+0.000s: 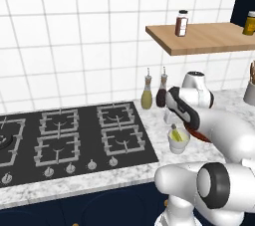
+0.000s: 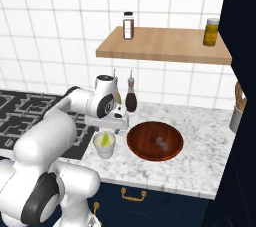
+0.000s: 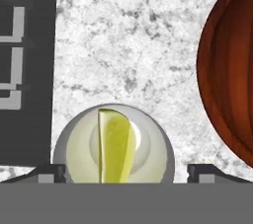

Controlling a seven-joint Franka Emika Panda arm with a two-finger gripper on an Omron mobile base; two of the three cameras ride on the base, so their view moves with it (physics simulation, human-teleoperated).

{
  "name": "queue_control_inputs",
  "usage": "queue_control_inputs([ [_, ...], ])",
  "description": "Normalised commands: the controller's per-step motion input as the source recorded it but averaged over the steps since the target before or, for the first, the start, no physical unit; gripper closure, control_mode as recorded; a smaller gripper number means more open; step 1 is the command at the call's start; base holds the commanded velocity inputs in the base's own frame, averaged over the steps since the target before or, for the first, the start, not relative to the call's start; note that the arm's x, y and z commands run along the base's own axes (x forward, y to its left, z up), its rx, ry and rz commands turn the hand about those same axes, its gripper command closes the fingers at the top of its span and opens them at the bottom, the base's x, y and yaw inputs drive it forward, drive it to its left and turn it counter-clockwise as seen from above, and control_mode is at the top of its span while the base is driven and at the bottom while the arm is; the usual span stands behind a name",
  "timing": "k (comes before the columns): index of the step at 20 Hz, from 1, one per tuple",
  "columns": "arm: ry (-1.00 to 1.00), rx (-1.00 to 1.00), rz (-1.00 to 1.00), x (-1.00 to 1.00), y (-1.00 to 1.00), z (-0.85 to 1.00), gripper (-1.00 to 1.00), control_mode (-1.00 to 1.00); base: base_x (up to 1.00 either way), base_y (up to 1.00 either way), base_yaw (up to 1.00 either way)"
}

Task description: Grab a lemon wedge from the fridge and one ice cube from the ice bowl, and put them in the glass of lemonade.

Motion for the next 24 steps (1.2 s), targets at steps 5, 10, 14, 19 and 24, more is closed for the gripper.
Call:
queue_control_inputs([
  [5,-0.03,0.01,0.00,0.12,-0.65,0.08,-1.00,-1.00,0.00,0.00,0.00],
  [10,0.00,0.00,0.00,0.34,-0.81,0.00,-1.00,-1.00,0.00,0.00,0.00],
  [14,0.00,0.00,0.00,0.37,-0.80,-0.02,-1.00,-1.00,0.00,0.00,0.00],
  [19,0.00,0.00,0.00,0.29,-0.49,-0.41,-1.00,-1.00,0.00,0.00,0.00],
  [24,0.01,-0.02,0.00,0.38,-0.28,-0.37,-1.00,-1.00,0.00,0.00,0.00],
])
